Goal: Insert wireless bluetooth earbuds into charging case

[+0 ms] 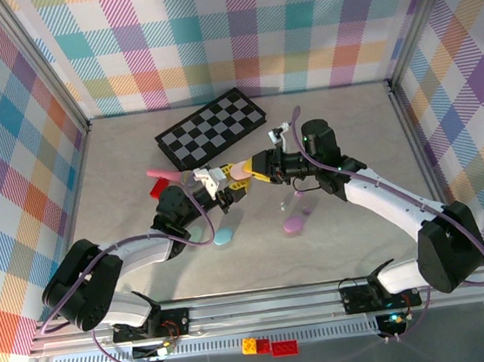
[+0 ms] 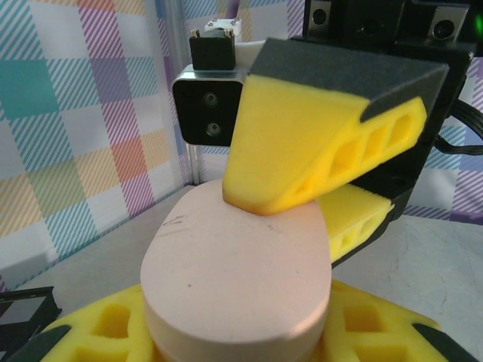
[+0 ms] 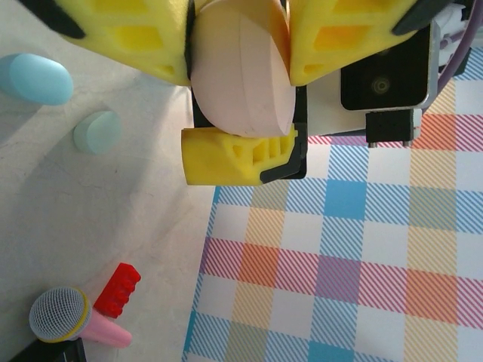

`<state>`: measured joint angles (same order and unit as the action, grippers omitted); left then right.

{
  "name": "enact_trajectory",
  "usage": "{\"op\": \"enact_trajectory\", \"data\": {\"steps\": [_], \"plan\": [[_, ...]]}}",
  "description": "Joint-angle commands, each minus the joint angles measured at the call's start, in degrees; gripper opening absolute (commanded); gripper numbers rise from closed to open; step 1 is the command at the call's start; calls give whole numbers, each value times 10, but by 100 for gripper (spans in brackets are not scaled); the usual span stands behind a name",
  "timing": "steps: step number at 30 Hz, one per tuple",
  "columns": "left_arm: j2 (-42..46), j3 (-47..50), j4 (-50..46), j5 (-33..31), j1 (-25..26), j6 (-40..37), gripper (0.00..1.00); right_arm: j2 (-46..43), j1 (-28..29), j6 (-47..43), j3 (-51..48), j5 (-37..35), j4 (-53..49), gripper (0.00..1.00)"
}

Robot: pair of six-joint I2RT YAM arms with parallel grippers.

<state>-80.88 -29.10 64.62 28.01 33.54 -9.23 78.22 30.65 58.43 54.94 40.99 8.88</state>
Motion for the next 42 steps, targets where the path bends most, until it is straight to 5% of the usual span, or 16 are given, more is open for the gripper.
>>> {"op": "enact_trajectory", "data": {"steps": [1, 4, 9, 16, 21, 29, 42], "plan": [[10, -7, -10, 15, -3, -1, 32, 6, 5, 0, -1, 12, 30, 24], [13, -7, -15, 15, -3, -2, 36, 8, 1, 2, -1, 12, 33, 23], [25, -8, -32, 15, -3, -3, 69, 4, -17, 5, -18, 3, 42, 21], [55, -12, -98, 11, 2, -14, 100, 4, -82, -12, -67, -17, 41, 22], [80, -24, -204, -8, 24, -59, 100, 19, -171, -47, -122, -48, 32, 21], [73, -26, -249, -24, 64, -69, 100, 87, -282, -123, -138, -91, 13, 21], [-2, -45, -271, -54, 108, -80, 93, 193, -323, -98, -150, -122, 72, 26]]}}
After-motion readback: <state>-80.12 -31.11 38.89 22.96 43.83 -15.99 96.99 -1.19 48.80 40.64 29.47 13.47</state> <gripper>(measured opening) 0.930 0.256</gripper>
